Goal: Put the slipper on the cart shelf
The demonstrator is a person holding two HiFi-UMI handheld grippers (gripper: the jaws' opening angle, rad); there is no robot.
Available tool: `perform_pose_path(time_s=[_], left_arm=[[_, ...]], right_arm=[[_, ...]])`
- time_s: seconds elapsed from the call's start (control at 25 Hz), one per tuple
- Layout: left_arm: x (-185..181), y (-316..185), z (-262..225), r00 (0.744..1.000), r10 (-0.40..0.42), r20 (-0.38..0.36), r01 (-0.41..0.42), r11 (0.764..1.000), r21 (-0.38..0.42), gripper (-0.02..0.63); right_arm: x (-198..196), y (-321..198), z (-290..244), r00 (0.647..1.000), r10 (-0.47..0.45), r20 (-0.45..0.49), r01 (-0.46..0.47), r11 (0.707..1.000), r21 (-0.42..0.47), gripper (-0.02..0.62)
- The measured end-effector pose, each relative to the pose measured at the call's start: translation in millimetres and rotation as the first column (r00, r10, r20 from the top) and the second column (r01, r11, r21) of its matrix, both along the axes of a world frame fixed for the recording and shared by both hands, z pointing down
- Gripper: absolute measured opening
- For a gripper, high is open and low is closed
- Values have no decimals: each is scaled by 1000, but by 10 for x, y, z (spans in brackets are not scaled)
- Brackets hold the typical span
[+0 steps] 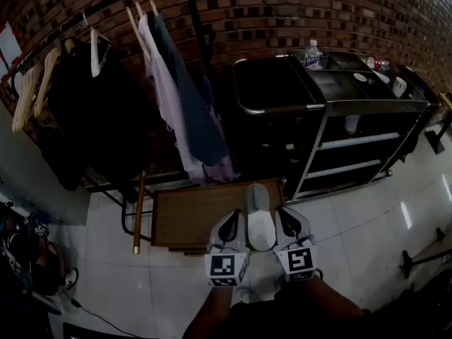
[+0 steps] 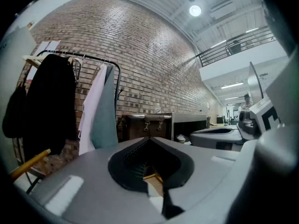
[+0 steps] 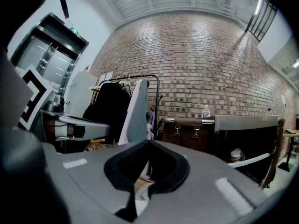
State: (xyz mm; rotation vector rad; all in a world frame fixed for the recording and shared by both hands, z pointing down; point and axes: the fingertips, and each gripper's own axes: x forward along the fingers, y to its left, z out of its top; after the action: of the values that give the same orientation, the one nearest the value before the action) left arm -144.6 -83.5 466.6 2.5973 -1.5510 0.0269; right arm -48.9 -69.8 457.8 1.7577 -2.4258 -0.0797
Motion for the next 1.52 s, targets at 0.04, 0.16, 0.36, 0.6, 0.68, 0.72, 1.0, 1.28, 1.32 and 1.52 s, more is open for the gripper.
perform_pose_path(time_s=[0.04,0.16,0.36,0.6,0.68,0.72,1.0,1.28,1.32,1.52], left_arm=[[-9,-8,27,1000,-3,-2,3,1000,-6,15],[-41,-47,62,1000,-16,-11,16,1000,-11,15],[-79,-94,112,999,-40,-8,40,999,-1,15],[-97,6,509,998,-55,9,55,994,-97,15],[-121,25,601,998,-62,10,62,991,-122,15],[-142,38,653,998,-66,16,68,989,-133,15],[-271,142,880,993,-106,42,112,978,-177,15],[-353,238,997,991,-124,49,132,970,-206,15],[-356,245,999,991,-124,49,132,970,-206,15],[-342,272,1007,991,-126,47,133,970,-204,15]], right_arm=[[17,-19,53,1000,1,1,-1,1000,-3,2],[63,-78,218,1000,9,2,-9,1000,-24,2],[66,-152,516,999,27,27,-24,994,-110,2],[98,-95,1038,996,47,72,-25,960,-277,2],[131,-67,1236,993,58,100,-22,943,-331,2],[148,-46,1355,989,68,129,-17,931,-364,3],[246,184,2165,928,183,325,60,787,-614,140],[289,388,2909,744,444,500,173,594,-786,190],[278,392,3000,716,473,513,193,572,-797,195],[202,396,3288,613,570,546,269,500,-823,204]])
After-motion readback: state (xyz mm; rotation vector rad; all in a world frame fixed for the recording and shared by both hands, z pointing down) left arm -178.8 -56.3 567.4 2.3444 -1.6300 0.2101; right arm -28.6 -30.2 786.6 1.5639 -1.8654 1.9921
